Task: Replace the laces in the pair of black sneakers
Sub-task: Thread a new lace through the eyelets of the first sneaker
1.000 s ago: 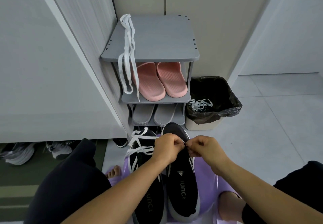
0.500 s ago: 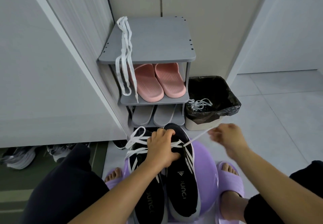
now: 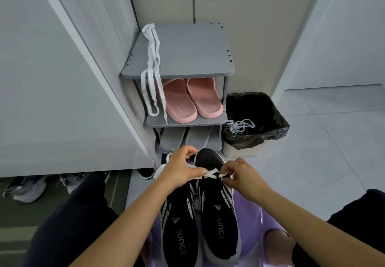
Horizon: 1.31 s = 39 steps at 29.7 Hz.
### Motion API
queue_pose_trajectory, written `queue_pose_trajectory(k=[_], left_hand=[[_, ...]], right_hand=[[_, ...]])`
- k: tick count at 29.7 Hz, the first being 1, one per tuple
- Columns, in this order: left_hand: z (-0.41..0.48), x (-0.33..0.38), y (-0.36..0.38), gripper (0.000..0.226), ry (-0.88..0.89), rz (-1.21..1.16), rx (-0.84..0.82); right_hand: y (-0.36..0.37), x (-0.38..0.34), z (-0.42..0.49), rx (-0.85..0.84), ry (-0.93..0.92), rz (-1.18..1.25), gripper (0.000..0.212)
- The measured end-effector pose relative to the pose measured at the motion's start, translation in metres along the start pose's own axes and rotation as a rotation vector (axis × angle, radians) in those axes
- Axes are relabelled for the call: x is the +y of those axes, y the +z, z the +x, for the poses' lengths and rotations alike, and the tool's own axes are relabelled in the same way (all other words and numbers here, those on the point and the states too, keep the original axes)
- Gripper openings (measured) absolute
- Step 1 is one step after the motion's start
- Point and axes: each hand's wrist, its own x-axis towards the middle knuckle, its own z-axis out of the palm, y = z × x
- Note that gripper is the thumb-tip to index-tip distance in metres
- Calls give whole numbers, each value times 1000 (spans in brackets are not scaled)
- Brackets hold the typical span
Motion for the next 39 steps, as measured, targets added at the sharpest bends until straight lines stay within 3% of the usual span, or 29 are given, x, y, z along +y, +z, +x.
queue_pose_trajectory(k=[3,5,7,9,11,12,15,17,20,23,25,27,30,33,34,36,37,39], left_hand=[[-6,-1,-3,78,-11,250,-6],[-12,-2,3,84,28,411,-18],[-15,-3,5,83,65,426,13],[-13,-5,2,82,97,395,81],[-8,-9,-3,79,87,256,215],[-5,-12,-7,74,35,158,270],[4,-21,-19,55,-193,-74,236],[5,-24,-21,44,-235,13,253],[0,-18,-18,27,-16,308,424],[-9,-12,-11,14,13,246,164],[-14,-14,0,12,-3,354,46],[-14,-17,9,12,-5,352,90],[-12,-18,14,7,-33,216,112],[-12,-20,12,16,-80,157,67],[-11,-21,10,20,-101,111,51],[-10,-23,8,23,-131,27,29],[-10,-24,8,22,-131,15,26],[-11,-25,11,18,-113,15,35]], right_hand=[[-3,0,-1,14,-133,-264,12],[-18,0,-1,104,-125,-507,16],[-40,9,1,191,23,-749,20],[-56,22,1,173,213,-880,27],[-52,24,-1,110,258,-861,34],[-44,22,0,84,189,-772,38],[-14,4,-1,-13,-50,-277,33],[-7,-6,-1,-34,-88,-148,18],[-8,-5,3,-91,-64,-126,8],[-8,-4,7,-131,-36,-40,13],[-8,-2,6,-104,-75,-20,22],[-7,0,4,-45,-143,-60,22],[-6,5,2,58,-264,-267,8],[-11,18,1,283,-417,-501,10],[-16,25,2,348,-399,-565,13],[-29,36,5,332,-160,-617,12],[-33,39,4,268,6,-567,8],[-30,30,1,114,287,-223,19]])
